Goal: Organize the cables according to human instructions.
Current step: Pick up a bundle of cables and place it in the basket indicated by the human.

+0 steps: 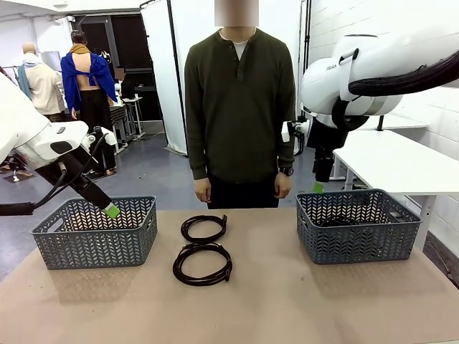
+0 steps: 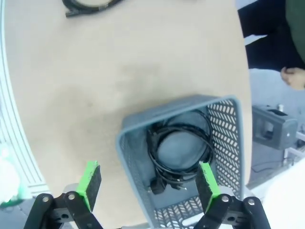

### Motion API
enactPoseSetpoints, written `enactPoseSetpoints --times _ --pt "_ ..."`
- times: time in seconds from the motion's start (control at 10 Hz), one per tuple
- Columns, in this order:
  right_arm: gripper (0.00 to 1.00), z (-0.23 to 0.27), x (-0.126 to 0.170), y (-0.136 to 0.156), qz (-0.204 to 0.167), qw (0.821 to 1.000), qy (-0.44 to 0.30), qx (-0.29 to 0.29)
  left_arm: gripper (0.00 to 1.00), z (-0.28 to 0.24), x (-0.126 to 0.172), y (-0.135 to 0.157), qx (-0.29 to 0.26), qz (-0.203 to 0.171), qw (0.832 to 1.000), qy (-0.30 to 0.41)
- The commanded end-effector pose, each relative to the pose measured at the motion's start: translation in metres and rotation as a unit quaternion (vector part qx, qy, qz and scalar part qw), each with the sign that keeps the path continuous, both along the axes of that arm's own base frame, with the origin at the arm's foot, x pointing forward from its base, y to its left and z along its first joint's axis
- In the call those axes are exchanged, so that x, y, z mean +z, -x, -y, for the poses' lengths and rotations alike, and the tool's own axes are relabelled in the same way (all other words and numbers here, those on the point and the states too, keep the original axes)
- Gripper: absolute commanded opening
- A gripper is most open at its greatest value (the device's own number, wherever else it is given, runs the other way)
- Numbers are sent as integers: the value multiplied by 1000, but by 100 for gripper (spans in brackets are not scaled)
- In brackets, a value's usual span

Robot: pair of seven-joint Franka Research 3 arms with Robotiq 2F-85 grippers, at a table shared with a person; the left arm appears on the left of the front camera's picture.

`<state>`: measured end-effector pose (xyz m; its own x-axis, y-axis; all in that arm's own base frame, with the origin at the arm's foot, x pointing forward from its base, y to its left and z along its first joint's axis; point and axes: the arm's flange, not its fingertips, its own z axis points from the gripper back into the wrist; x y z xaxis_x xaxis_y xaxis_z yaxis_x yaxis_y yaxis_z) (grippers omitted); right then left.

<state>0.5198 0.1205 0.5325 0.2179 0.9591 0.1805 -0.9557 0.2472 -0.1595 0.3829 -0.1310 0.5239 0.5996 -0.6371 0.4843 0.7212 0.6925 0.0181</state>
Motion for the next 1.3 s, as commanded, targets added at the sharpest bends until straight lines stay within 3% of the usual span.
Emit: enactPoseSetpoints --times 0.0,0.1,0.4,0.9,1.2 --pt "100 -12 -16 26 40 998 -46 -19 100 -2 -1 0 -7 2 1000 9" --pt "100 -20 -20 34 58 996 -58 -23 100 -2 -1 0 -7 2 1000 9" --pt "100 -44 -31 50 44 994 -93 -39 100 -2 -1 0 -7 2 1000 9" --pt "100 -60 -44 54 13 994 -99 -40 100 -2 -1 0 -7 2 1000 9" --pt "100 -57 -36 51 25 995 -87 -42 100 -2 -1 0 -7 2 1000 9"
